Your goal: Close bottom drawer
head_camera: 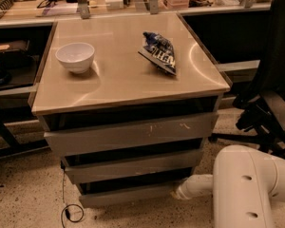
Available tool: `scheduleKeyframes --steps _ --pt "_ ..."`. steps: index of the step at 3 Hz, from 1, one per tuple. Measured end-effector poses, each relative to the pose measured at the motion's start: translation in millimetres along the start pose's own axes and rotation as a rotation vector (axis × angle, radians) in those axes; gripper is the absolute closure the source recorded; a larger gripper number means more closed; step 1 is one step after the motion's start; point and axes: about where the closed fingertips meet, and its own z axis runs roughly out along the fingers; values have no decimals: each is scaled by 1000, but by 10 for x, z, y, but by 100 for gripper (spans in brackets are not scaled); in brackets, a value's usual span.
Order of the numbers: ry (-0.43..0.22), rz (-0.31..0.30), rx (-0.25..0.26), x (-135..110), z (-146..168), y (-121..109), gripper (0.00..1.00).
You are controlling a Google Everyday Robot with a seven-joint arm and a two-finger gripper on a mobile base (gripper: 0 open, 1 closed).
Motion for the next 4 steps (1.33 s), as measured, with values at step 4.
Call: scheduleKeyframes --steps 4 --pt "95 135 -45 277 -418 19 100"
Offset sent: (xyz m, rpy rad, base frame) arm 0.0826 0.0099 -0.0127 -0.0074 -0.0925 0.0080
